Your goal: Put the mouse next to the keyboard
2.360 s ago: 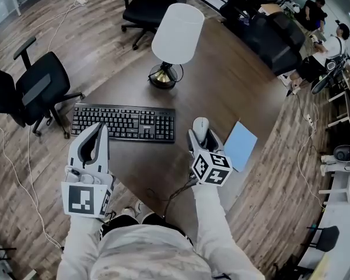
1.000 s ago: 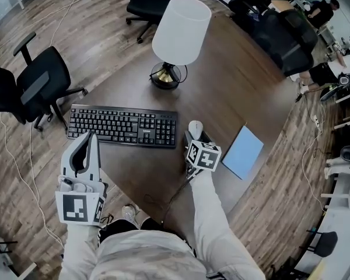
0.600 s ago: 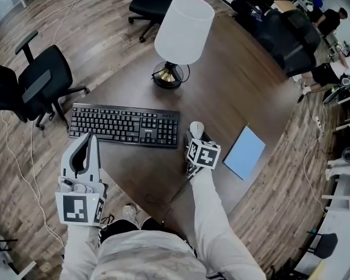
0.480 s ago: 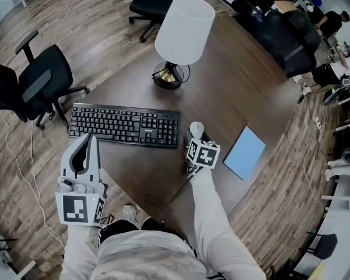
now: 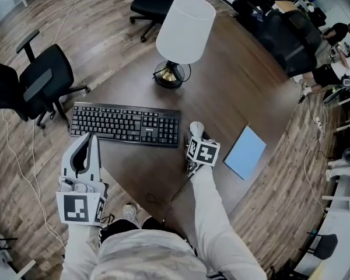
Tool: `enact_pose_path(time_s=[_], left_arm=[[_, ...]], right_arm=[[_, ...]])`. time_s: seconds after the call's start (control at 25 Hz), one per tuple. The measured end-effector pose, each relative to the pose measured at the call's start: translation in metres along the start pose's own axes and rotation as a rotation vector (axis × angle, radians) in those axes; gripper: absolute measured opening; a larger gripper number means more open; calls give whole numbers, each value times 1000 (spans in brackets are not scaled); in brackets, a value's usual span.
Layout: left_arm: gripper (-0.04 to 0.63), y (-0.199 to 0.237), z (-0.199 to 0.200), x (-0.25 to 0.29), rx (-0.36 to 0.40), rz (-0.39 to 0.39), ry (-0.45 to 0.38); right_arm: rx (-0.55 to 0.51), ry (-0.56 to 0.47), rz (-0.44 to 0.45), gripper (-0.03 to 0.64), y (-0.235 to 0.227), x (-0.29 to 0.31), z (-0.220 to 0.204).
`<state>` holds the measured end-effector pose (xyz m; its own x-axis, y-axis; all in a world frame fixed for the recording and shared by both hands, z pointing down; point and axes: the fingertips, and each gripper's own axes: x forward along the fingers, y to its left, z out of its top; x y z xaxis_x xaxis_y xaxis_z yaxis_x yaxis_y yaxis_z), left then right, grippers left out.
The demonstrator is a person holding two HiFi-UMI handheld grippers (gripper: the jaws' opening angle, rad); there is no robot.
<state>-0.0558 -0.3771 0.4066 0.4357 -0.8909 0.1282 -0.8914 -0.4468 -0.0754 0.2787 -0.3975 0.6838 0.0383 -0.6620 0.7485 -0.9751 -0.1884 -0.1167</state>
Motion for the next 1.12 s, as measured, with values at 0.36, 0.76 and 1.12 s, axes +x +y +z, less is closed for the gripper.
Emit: enact_pose_path(time_s=[0.36,0.76,1.12], left_arm=[[4,2,7,-10,10,9,-10],[5,-2,20,-28,13,0,-52],[5,-9,34,-54,19,-32,-96]], right_arm=[[-16,-57,25,320,4,-6,7],[-5,-179,62,153,14,-56,19],[17,-290,113,8,31,-116,20]])
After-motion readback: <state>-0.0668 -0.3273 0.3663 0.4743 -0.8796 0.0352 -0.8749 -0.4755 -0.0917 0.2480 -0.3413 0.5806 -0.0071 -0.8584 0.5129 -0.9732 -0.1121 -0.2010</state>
